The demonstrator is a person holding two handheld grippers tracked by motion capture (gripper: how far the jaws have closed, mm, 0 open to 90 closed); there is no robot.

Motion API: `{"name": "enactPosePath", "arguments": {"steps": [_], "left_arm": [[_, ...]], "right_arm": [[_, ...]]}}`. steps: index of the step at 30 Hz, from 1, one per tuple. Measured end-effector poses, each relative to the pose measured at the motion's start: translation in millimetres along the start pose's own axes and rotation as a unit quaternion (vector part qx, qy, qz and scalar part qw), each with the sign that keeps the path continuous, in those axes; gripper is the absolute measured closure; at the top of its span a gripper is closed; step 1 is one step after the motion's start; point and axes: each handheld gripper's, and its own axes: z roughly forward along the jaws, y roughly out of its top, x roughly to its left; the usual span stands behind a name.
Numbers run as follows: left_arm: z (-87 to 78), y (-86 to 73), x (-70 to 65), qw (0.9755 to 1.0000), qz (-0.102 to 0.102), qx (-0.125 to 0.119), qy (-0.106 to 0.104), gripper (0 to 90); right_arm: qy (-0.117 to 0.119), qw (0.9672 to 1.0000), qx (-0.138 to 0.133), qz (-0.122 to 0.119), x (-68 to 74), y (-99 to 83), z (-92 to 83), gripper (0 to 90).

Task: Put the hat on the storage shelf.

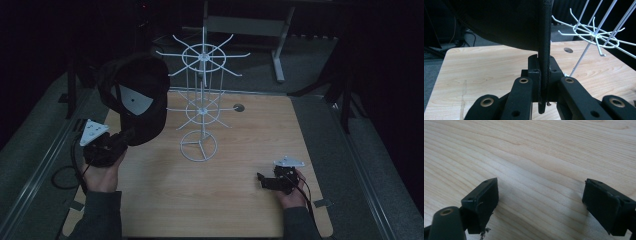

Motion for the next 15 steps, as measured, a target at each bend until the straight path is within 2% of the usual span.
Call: {"name": "enactPosePath", "arguments": {"steps": [15], "left_arm": [[-6.3, 6.1, -6.6, 0.9998, 0.009, -0.014, 0.005, 85.9]], "right_arm": [[0.0, 1.0, 0.0, 0.001, 0.1, 0.0, 0.0, 13.3]]}}
